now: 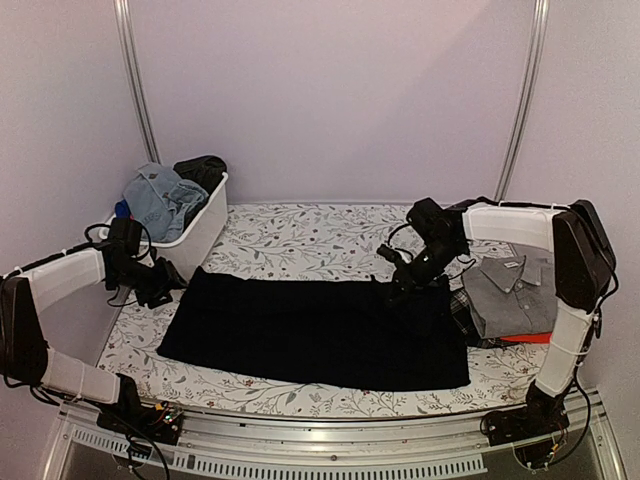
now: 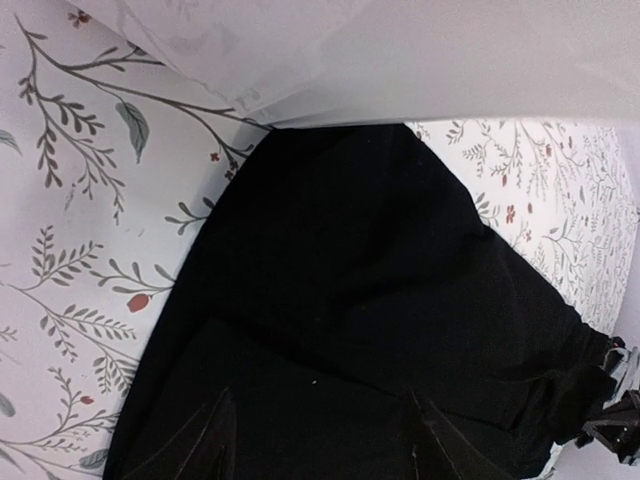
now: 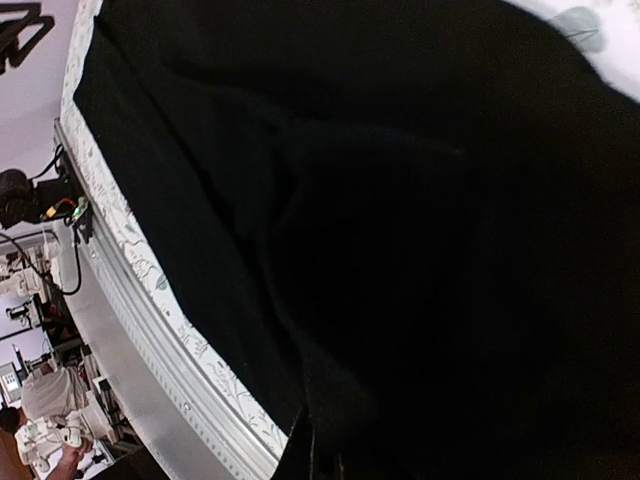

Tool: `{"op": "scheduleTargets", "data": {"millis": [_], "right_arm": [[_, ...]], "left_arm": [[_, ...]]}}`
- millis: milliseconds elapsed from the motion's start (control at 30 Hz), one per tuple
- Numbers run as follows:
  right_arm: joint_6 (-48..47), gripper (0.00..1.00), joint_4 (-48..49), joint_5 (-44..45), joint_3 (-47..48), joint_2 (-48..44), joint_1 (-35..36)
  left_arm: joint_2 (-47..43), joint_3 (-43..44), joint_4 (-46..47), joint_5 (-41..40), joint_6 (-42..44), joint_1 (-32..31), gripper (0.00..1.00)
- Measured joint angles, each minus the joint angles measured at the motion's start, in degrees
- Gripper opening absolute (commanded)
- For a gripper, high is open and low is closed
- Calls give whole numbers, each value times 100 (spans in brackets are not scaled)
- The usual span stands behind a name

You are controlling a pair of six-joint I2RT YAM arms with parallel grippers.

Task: Fold and stack the mixed laundry pile
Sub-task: Adjust the rectangle-folded T-shirt at the center of the board.

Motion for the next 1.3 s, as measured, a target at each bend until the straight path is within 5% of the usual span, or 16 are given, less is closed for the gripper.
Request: {"op": "scheduleTargets", "data": {"millis": [267, 833, 967, 1200, 1300], "right_arm": [[-162, 54, -103, -463, -625, -166, 1058], [455, 62, 363, -367, -579, -634, 876], [857, 59, 409, 184, -605, -601, 601], [894, 29, -15, 809, -1198, -417, 555], [826, 27, -348, 896, -1316, -444, 577]], "left_arm": [[-2, 2, -81, -74, 264, 0, 58], [-509, 328, 323, -59, 1176, -535, 64], [-544, 328, 407, -103, 1314, -804, 65], [-544, 328, 420, -245, 1416, -938, 65], [-540, 328, 426, -282, 1471, -942, 65]]}}
